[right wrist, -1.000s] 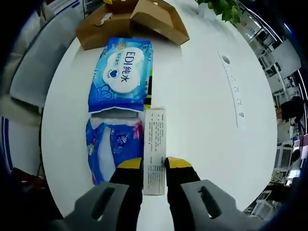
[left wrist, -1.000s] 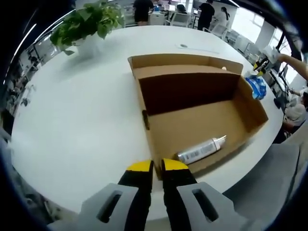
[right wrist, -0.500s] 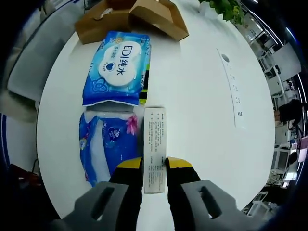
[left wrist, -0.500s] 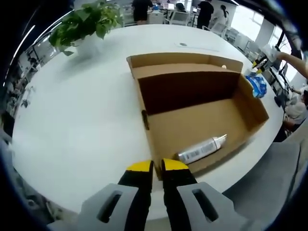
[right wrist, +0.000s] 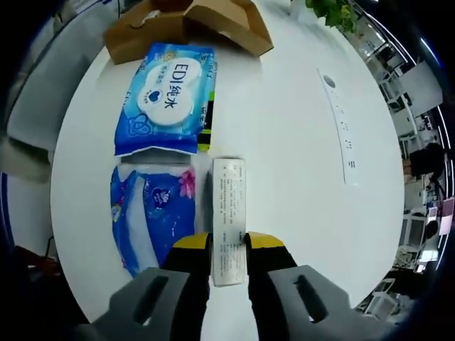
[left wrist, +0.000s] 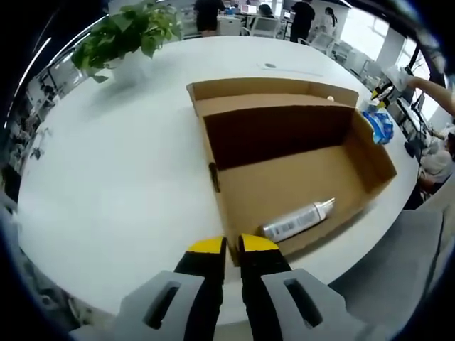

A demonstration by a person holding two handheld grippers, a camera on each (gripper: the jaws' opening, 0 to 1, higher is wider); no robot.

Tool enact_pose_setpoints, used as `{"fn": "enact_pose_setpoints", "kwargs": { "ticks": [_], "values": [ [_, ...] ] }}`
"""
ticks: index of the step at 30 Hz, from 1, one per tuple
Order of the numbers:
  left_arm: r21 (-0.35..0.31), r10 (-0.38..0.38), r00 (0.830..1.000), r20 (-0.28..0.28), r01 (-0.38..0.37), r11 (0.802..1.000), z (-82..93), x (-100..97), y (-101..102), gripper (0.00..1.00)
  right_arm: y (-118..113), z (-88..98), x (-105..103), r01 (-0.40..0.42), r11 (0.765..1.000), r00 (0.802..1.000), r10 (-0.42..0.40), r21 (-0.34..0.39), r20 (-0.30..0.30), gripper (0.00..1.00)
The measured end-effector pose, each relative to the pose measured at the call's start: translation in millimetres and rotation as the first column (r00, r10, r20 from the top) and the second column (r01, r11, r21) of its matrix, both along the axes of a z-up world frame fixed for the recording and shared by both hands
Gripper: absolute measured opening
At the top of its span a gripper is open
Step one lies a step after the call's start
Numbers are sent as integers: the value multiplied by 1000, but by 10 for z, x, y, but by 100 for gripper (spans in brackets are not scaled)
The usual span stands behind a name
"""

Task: Operate the shoe box by opening the lid, removing the specified soft item, and placing it in the target area until the item is outside and the box remains undamaged.

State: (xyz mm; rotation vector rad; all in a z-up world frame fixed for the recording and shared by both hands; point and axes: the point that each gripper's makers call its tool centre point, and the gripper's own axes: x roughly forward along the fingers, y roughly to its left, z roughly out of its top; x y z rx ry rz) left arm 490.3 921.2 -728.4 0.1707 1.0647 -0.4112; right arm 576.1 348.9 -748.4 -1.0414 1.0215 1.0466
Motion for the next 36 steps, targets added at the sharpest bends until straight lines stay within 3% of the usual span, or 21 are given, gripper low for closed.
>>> {"fn": "enact_pose_setpoints", "kwargs": {
  "ticks": [26,36],
  "values": [
    [26,-42,999,11,41,999,-16,41,5,6,1,21,4,25,1000,1000,-25,3,3,20],
    [44,-78,997,28,77,996,7,43,-13,7,5,101,40,87,995,996,-89,43,27,28]
  ]
}}
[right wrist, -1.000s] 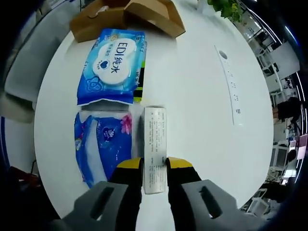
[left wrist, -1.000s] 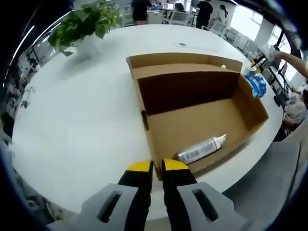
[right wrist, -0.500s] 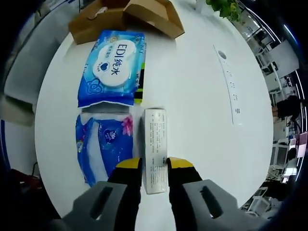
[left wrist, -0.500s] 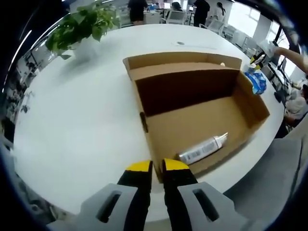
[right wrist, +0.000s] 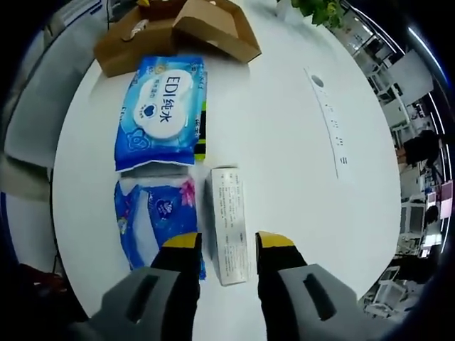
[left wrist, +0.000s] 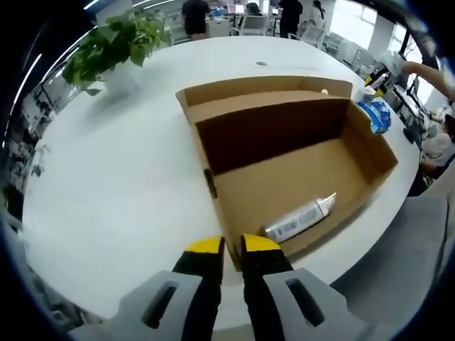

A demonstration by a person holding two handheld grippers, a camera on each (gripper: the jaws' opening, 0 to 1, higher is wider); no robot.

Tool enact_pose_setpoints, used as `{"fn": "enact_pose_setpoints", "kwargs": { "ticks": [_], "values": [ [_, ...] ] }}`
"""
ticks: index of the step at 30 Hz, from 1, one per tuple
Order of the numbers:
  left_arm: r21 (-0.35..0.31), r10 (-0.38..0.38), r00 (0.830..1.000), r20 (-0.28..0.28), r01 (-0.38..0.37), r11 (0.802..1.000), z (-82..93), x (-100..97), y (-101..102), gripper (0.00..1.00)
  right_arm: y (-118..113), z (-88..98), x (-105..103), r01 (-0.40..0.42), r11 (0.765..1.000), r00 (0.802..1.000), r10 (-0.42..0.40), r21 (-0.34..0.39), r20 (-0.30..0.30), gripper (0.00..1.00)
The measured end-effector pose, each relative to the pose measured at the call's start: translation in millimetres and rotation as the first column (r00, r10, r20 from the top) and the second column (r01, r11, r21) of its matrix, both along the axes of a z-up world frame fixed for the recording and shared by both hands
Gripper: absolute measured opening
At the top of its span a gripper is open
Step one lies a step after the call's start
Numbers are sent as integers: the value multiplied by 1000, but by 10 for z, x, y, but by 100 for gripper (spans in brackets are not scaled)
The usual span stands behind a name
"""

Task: Operate the shoe box by opening the lid, removing the specified soft item, and placing it in the target area until the item is outside and the box remains undamaged.

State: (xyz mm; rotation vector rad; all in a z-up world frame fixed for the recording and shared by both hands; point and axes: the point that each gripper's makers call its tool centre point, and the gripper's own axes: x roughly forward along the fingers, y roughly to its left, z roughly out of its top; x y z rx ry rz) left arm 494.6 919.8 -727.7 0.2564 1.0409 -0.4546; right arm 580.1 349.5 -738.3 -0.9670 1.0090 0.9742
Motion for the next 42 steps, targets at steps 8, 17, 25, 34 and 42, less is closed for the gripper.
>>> {"fn": "enact_pose_setpoints", "kwargs": {
  "ticks": [8,17,25,34,42],
  "values": [
    [-7,-48,999,26,48,999,98,-7,-67,15,37,164,-41,82,995,996,-83,48,31,37],
    [-12,-115,992,56,115,993,252,20,-122,20,183,386,-177,186,973,978,-197,138,67,46],
    [-36,-243,968,62,245,969,383,46,-311,25,339,584,-387,269,939,952,-293,216,89,56],
    [-22,-391,920,27,391,920,393,96,-482,30,489,782,-615,358,878,905,-410,319,113,68],
    [-8,-547,835,-50,548,837,263,73,-641,34,597,890,-880,429,820,855,-504,379,124,83]
  ]
}}
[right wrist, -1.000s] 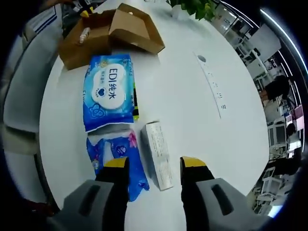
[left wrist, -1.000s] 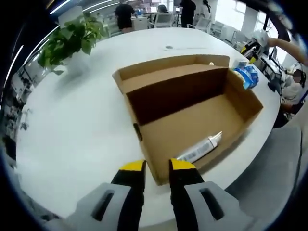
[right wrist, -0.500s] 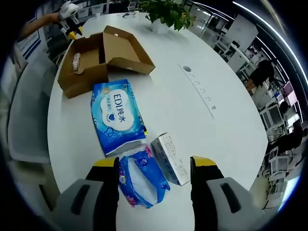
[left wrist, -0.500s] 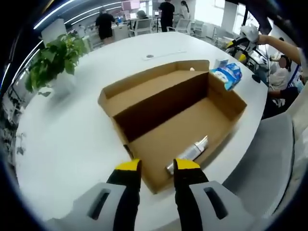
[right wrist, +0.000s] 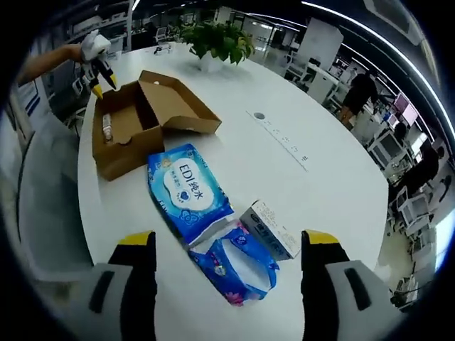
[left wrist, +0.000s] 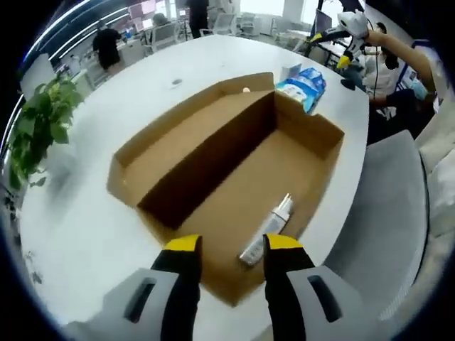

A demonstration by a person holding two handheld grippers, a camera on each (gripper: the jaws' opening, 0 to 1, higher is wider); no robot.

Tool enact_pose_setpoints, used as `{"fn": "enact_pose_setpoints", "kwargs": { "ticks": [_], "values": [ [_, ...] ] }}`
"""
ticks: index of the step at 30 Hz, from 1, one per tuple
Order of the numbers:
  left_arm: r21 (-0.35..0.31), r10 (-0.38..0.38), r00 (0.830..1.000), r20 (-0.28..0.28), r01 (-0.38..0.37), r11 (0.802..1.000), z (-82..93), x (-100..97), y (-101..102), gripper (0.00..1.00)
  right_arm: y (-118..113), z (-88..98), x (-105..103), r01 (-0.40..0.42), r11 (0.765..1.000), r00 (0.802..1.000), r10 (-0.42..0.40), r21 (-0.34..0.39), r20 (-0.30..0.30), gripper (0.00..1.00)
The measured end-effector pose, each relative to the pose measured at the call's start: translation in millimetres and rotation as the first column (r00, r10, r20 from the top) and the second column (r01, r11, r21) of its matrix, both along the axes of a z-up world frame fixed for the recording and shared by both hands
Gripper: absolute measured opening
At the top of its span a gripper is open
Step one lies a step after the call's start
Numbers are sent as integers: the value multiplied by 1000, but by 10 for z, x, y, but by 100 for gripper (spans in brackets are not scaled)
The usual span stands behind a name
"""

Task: Operate the shoe box by opening the lid, removing the specified soft item, and placing it in the target area until the item is outside and the box remains undamaged.

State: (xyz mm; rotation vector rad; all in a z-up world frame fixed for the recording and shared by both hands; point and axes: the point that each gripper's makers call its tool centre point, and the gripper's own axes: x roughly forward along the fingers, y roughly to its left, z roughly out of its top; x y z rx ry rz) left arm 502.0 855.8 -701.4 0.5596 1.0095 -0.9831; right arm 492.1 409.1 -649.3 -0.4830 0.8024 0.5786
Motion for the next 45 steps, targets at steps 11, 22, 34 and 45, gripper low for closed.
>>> {"fn": "enact_pose_setpoints", "kwargs": {
  "ticks": [11,22,34,45],
  "values": [
    [-1,-232,968,-94,233,972,-153,-104,-255,39,150,44,-324,111,987,993,-115,116,28,96],
    [74,-402,904,-143,415,907,-379,-100,-330,44,321,70,-632,141,976,988,-148,167,33,96],
    [93,-497,841,-212,524,847,-573,-111,-364,49,421,46,-816,176,960,982,-187,217,33,96],
    [90,-559,785,-268,598,797,-723,-155,-425,50,336,-44,-929,234,942,970,-242,240,3,96]
  ]
}}
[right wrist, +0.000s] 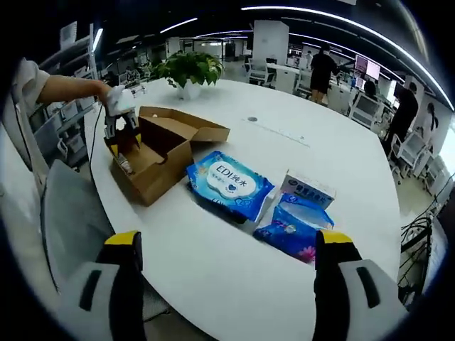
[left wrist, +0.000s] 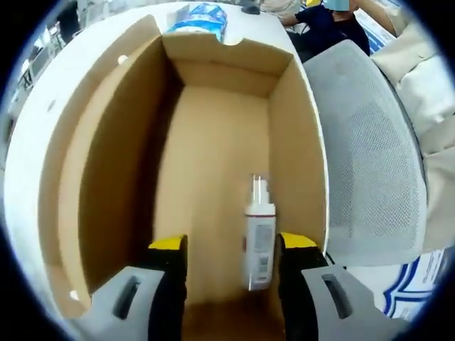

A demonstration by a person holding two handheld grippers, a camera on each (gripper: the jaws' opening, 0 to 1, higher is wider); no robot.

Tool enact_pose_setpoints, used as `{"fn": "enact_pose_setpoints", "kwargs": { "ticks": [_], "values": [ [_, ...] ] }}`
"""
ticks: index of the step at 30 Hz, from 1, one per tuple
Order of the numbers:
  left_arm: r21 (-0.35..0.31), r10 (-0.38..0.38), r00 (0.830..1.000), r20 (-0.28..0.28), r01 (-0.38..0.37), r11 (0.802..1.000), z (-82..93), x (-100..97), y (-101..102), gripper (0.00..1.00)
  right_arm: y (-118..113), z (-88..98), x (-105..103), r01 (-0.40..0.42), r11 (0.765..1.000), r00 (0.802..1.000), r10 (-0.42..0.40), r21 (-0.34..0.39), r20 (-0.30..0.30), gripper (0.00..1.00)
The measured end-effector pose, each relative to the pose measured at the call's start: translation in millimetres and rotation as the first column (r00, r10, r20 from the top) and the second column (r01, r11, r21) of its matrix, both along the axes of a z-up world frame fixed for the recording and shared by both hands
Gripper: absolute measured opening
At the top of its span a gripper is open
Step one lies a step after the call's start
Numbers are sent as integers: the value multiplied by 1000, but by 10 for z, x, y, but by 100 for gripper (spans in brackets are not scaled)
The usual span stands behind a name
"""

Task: Operate the shoe box by opening the lid, removing the specified soft item, and placing it in the target area until the item is outside and the box remains undamaged.

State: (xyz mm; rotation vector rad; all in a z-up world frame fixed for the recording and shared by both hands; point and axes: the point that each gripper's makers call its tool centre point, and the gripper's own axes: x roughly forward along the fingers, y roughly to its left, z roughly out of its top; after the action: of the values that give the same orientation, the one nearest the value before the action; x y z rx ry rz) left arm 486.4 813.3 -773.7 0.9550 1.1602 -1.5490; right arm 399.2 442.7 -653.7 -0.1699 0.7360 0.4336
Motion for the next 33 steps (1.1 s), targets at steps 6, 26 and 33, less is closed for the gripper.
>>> {"fn": "enact_pose_setpoints", "kwargs": {
  "ticks": [6,26,33],
  "values": [
    [5,-9,1000,-10,9,1000,-68,-12,-1,48,-27,14,-11,15,1000,1000,-15,2,4,96],
    [-34,-39,995,90,42,999,-175,-7,5,24,212,56,8,-50,998,998,49,24,45,88],
    [-14,-19,995,95,20,1000,-171,-7,2,22,377,139,-9,-93,993,994,89,73,66,86]
  ]
}}
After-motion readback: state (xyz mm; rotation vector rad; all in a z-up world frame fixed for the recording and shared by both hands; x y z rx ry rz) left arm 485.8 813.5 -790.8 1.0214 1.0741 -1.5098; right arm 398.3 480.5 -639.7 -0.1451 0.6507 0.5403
